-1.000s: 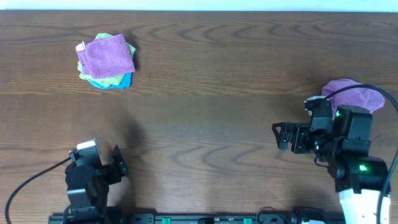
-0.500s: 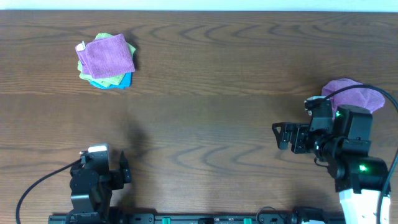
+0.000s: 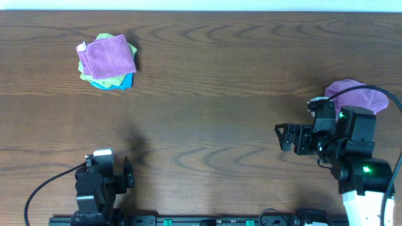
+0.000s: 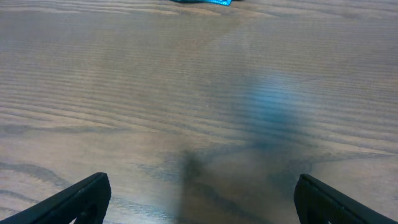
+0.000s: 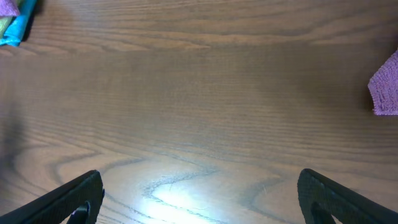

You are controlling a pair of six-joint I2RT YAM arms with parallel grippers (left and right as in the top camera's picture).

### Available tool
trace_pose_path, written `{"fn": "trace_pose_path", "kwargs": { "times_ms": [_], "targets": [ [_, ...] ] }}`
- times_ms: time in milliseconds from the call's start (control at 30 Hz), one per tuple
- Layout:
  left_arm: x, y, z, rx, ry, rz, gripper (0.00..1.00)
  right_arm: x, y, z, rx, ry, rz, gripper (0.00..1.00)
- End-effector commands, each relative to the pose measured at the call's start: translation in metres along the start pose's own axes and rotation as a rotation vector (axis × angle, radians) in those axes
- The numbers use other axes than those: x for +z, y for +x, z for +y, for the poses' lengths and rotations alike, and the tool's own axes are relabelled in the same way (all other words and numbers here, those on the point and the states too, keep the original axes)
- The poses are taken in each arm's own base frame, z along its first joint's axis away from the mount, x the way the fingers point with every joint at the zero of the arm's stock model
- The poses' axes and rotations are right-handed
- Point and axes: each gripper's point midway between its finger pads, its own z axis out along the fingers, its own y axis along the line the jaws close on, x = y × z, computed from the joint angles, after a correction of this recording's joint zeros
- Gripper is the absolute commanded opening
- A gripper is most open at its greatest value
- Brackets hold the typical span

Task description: Fold the cloth

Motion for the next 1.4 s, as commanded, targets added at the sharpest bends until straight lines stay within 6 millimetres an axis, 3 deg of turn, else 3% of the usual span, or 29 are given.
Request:
{"fn": "trace_pose_path", "kwargs": {
  "times_ms": [0,733,1033,1167,1367],
  "targets": [
    [0.001,0.002,-0.001,0.024,0.005,0.000,0.95,-0.001,-0.001,-0.001,0.016,0.001,-0.005,0.99],
    [0.001,0.003,-0.001,0.025,0.005,0.004,0.95,-0.002,-0.001,0.000,0.011,-0.001,-0.009,0.99],
    [0.001,0.003,-0.001,0.024,0.004,0.004,0.95,-0.044,0.005,0.006,-0.032,0.050,-0.141,0.99],
    [0.001,0.003,-0.001,0.025,0.005,0.004,0.95,-0.052,0.019,-0.010,-0.040,0.151,-0.198,0.99],
    [0.001,0.003,-0.001,0.025,0.004,0.004,0.95,-0.032,0.050,-0.021,-0.104,0.177,-0.225,0.99]
  ]
}}
